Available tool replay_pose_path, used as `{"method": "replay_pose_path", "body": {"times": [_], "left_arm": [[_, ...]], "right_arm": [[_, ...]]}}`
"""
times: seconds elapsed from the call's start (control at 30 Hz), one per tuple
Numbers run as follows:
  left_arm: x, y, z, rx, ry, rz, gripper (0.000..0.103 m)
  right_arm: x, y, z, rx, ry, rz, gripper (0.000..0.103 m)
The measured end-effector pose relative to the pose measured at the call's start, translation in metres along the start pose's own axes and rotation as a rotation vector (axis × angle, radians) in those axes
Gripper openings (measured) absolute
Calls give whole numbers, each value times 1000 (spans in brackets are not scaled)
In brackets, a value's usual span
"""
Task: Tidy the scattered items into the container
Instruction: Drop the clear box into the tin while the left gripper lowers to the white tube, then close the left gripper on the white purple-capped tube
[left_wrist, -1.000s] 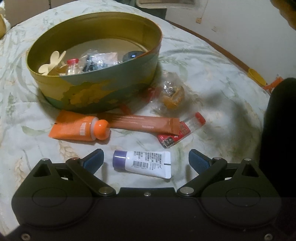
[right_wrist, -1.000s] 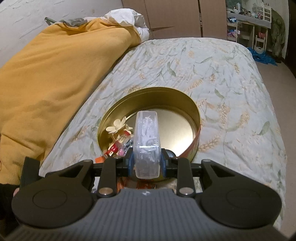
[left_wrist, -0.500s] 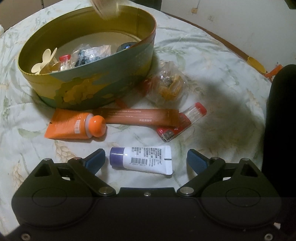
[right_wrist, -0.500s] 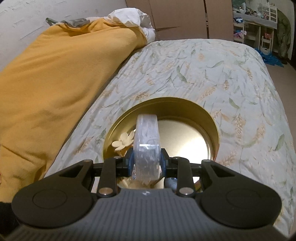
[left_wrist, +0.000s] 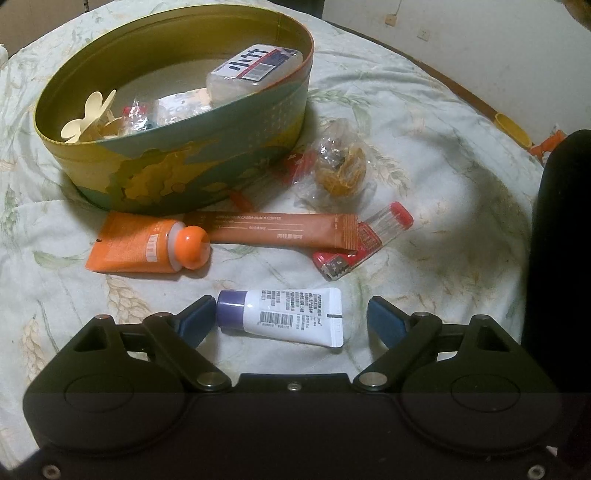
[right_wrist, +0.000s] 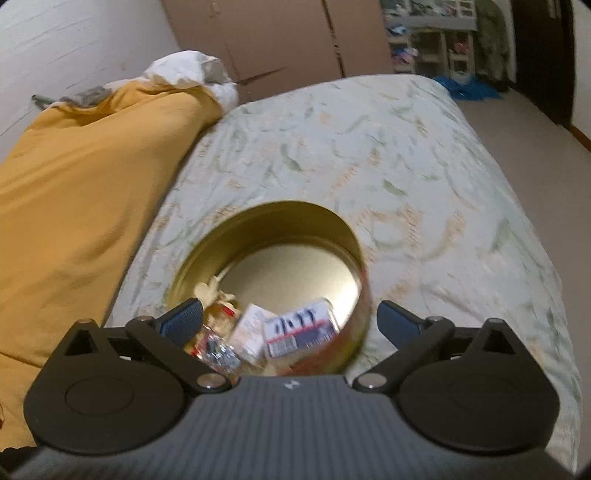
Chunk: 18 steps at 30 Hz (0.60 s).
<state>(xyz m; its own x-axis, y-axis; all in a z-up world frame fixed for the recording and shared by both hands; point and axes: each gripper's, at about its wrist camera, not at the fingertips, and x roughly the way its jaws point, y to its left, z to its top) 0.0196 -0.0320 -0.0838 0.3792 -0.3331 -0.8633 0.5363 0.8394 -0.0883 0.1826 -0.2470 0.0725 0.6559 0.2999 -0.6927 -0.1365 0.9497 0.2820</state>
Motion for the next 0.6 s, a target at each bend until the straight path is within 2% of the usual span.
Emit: {"method": "replay_pose_path", "body": {"times": [0.27, 0.6], "left_arm": [[2, -3, 2, 28, 1, -7, 85], [8, 0, 0, 9, 29, -21, 81]], "right_arm": [[-14, -13, -30, 5, 14, -26, 103], [-22, -18, -72, -4, 44, -44, 103]]}}
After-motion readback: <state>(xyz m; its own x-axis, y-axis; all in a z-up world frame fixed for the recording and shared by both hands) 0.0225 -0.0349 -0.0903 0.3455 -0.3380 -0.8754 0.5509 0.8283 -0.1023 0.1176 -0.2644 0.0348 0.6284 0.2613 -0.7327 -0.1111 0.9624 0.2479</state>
